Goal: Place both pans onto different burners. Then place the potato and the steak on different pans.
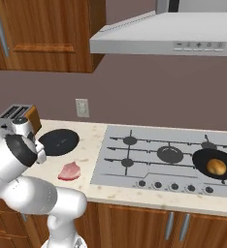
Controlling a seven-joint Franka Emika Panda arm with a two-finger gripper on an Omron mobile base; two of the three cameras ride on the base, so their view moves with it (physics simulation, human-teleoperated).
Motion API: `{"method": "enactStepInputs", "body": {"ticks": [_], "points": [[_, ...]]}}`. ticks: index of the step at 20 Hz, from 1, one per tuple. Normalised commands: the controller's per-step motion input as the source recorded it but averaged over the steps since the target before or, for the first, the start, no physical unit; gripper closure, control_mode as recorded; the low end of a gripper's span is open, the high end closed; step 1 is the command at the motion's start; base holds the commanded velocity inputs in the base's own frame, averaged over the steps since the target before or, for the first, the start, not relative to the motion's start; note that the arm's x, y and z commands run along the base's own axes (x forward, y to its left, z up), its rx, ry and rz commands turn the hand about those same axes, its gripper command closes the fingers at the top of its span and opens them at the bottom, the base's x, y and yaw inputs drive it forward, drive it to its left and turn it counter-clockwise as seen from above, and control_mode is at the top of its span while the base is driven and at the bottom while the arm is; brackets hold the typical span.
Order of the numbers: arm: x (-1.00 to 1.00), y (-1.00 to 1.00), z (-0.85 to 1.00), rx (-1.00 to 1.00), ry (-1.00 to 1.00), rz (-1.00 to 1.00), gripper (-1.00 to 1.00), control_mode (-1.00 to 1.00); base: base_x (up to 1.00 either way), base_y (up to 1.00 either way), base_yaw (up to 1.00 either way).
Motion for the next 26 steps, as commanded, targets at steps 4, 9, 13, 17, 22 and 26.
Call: {"method": "enactStepInputs", "body": {"ticks": [4,9,13,17,22,26], "points": [[0.15,0.00,-0.18,0.00,0.00,0.00,-1.00,-1.00,0.00,0.00,0.00],[0.17,0.00,-0.22,0.00,0.00,0.00,-1.00,-1.00,0.00,0.00,0.00],[0.15,0.00,-0.23,0.00,0.00,0.00,-1.00,-1.00,0.00,0.00,0.00],[0.09,0.04,-0.17,0.00,0.00,0.00,1.00,-1.00,0.00,0.00,0.00],[0.00,0.00,-0.08,0.00,0.00,0.00,1.00,-1.00,0.00,0.00,0.00],[0.00,0.00,-0.05,0.00,-0.01,0.00,1.00,-1.00,0.00,0.00,0.00]]}}
